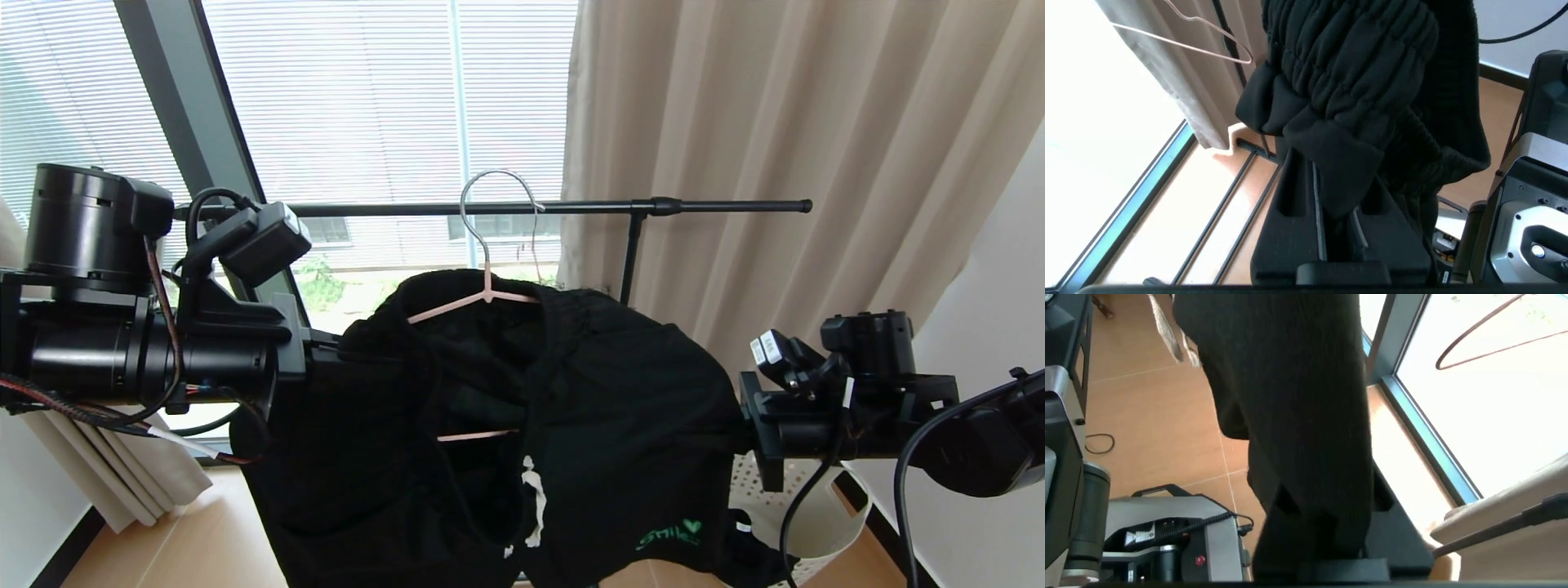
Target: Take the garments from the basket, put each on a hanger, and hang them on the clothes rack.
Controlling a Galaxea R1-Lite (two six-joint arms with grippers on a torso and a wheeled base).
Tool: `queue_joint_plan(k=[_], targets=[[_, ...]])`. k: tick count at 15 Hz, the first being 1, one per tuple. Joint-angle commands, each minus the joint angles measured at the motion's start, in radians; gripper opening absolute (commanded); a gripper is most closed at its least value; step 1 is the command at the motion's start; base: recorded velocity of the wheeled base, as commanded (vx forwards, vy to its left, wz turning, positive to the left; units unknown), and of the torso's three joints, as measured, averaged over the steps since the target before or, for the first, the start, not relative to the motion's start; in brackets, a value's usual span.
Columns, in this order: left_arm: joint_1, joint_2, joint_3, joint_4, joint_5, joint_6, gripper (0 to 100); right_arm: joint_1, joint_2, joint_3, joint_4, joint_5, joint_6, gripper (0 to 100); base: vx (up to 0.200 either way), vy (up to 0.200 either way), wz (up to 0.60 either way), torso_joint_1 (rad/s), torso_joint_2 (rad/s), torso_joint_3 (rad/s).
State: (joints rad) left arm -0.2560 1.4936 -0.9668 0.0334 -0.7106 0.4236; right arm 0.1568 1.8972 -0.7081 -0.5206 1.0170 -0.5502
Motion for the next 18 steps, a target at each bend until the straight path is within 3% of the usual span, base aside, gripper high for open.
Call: queue_joint_plan(k=[1, 7, 14, 15, 18], targets=[[0.006, -0.024, 0.008, 0.0, 0.0, -0.009, 0, -0.028, 0.002, -0.014, 0.001, 0.002, 0.001, 0, 0.0, 0.0, 0.0, 0.0, 0.0, 0.0], [0.05, -0.053, 0.03, 0.0, 0.0, -0.028, 0, -0.085, 0.006, -0.033, 0.001, 0.003, 0.003, 0, 0.0, 0.0, 0.0, 0.0, 0.0, 0.0], [0.069, -0.062, 0.048, -0.001, 0.0, -0.028, 0, -0.083, 0.005, -0.024, 0.004, 0.003, -0.002, 0, 0.0, 0.0, 0.0, 0.0, 0.0, 0.0], [0.069, -0.062, 0.048, -0.001, 0.0, -0.028, 0, -0.082, 0.003, -0.022, 0.004, 0.003, -0.002, 100, 0.0, 0.0, 0.0, 0.0, 0.0, 0.0], [0.083, -0.062, 0.048, -0.001, 0.0, -0.029, 0, -0.08, 0.0, -0.021, 0.004, 0.002, -0.004, 100, 0.0, 0.0, 0.0, 0.0, 0.0, 0.0]])
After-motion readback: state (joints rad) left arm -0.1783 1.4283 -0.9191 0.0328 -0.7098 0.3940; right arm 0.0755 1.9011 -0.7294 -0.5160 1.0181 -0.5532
